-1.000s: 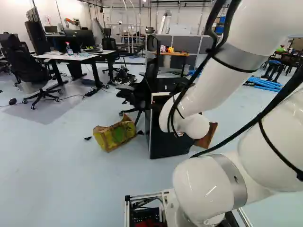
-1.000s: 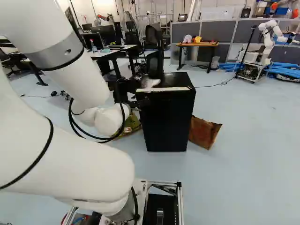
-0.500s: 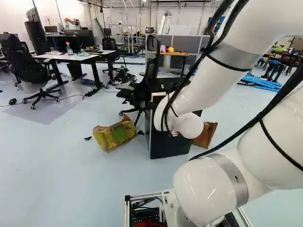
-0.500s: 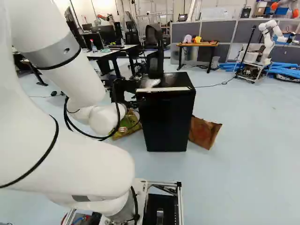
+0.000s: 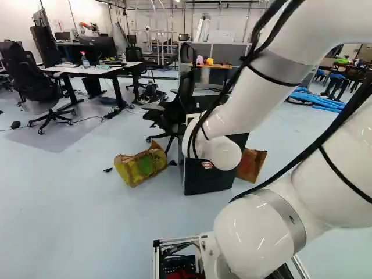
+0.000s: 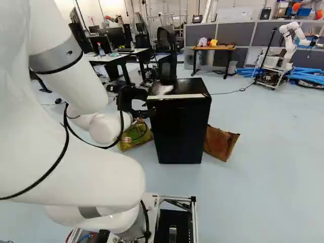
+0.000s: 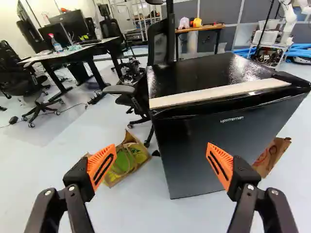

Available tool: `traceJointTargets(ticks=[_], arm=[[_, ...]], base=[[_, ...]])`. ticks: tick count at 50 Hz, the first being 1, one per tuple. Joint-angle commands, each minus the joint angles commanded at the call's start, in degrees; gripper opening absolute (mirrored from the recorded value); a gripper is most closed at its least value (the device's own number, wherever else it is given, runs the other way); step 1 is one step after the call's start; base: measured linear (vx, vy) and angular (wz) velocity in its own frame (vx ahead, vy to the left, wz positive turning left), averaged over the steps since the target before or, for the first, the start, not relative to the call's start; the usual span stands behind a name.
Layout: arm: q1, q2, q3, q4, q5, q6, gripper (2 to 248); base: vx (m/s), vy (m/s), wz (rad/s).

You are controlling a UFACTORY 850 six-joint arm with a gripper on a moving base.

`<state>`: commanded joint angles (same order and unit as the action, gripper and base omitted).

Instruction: Grab a drink from the fridge

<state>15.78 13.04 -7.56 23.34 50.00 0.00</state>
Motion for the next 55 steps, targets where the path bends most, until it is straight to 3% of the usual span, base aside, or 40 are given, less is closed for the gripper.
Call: traceJointTargets(ticks=[24, 39, 55], arm=[[5.85, -0.67, -0.59, 12.31, 0.48, 0.00, 247], [9.46, -1.30, -1.05, 16.25, 2.27, 0.00, 247], [13.28, -5.13, -2.16, 19.54, 5.69, 0.00, 247]], base=[[0.000, 0.000, 0.000], [0.000, 0.000, 0.000], [0.000, 0.000, 0.000]])
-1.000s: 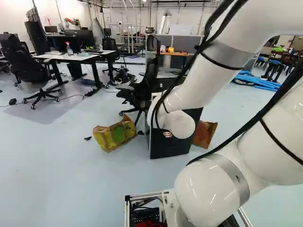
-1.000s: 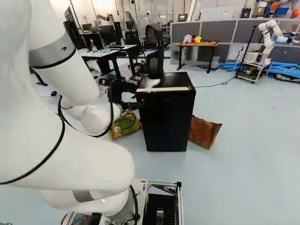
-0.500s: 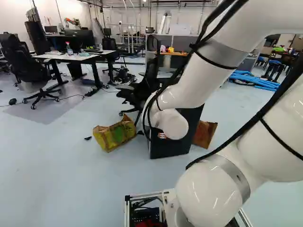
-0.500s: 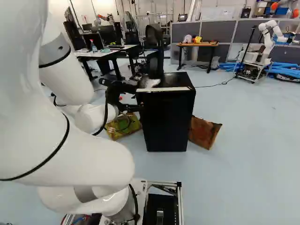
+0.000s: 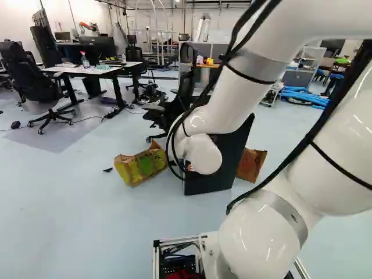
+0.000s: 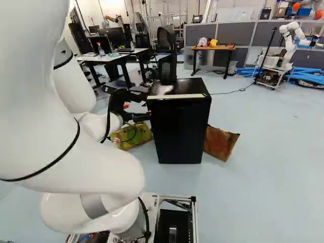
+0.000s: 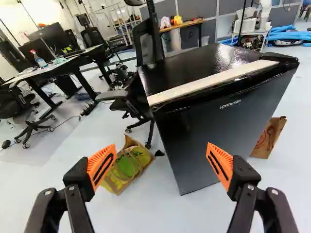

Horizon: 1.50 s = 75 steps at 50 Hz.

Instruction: Grab a drink from the fridge

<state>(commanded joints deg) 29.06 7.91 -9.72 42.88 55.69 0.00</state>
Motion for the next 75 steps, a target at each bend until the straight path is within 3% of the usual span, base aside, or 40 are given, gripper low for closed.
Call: traceJointTargets(ticks=[31, 52, 75], arm=[[6.07, -11.05, -5.10, 6.39, 7.39, 0.00, 247], [7.89, -19.90, -10.77, 10.71, 12.80, 0.00, 247], [9.26, -26.24, -13.47, 15.72, 18.74, 0.00, 247]], base=[[0.000, 0.000, 0.000], [0.000, 0.000, 0.000], [0.000, 0.000, 0.000]])
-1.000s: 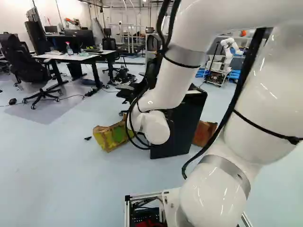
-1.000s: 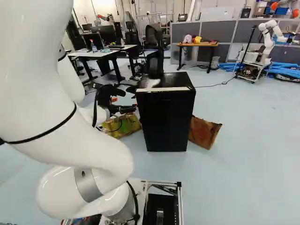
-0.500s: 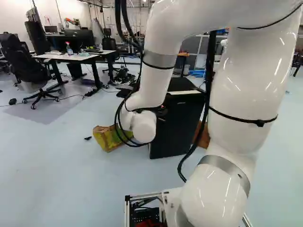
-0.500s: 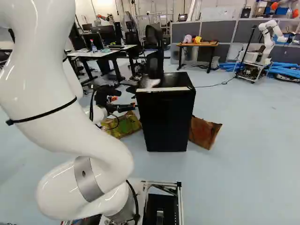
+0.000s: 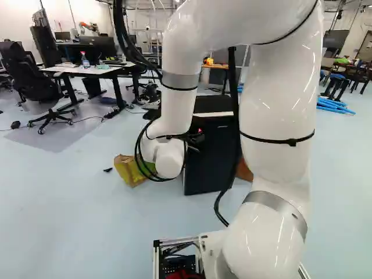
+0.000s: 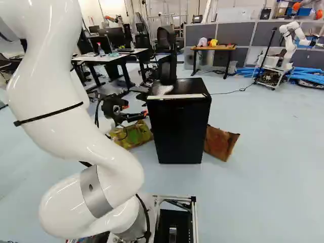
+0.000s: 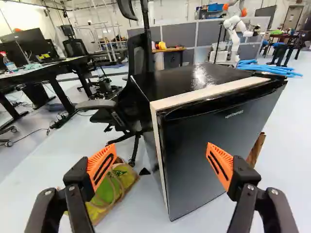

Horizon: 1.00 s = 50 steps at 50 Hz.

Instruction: Grab a drink from the fridge

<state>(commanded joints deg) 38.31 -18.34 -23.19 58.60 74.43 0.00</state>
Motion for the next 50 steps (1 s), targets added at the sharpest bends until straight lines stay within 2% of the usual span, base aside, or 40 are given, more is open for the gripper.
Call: traceJointTargets(ticks=[31, 40, 50], arm=[[1.09, -8.11, -3.29, 7.11, 7.71, 0.00, 247], [1.26, -10.76, -4.79, 9.19, 8.62, 0.00, 247], [1.28, -11.52, -6.17, 11.75, 8.70, 0.00, 247]], base=[[0.000, 0.000, 0.000], [0.000, 0.000, 0.000], [0.000, 0.000, 0.000]])
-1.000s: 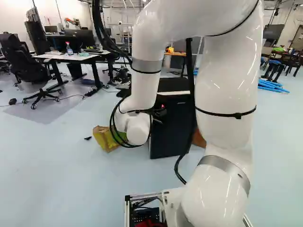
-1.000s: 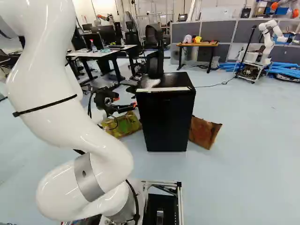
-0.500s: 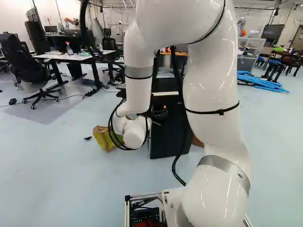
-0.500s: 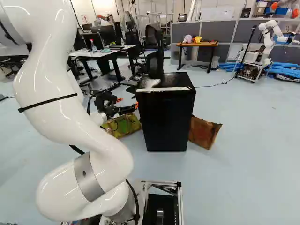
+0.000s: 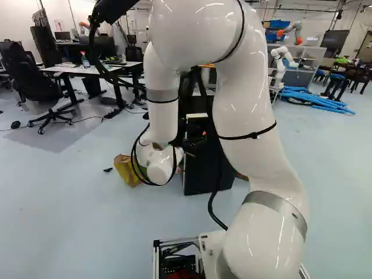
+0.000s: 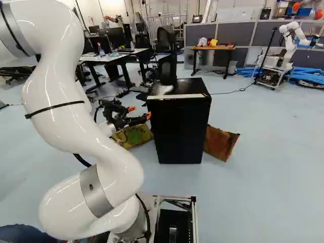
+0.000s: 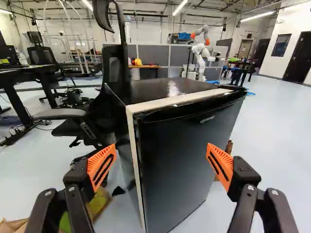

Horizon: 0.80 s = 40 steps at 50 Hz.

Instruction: Grab a drink from the fridge

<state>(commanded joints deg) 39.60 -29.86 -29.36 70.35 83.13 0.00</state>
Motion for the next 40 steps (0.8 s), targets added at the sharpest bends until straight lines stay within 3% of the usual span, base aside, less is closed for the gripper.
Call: traceJointTargets(ticks=[26, 40], arm=[[-1.35, -2.22, -4.20, 6.33, 0.00, 0.00, 247], [-2.44, -3.52, -6.73, 6.86, 0.00, 0.00, 247]], base=[[0.000, 0.000, 0.000], [0.000, 0.000, 0.000]])
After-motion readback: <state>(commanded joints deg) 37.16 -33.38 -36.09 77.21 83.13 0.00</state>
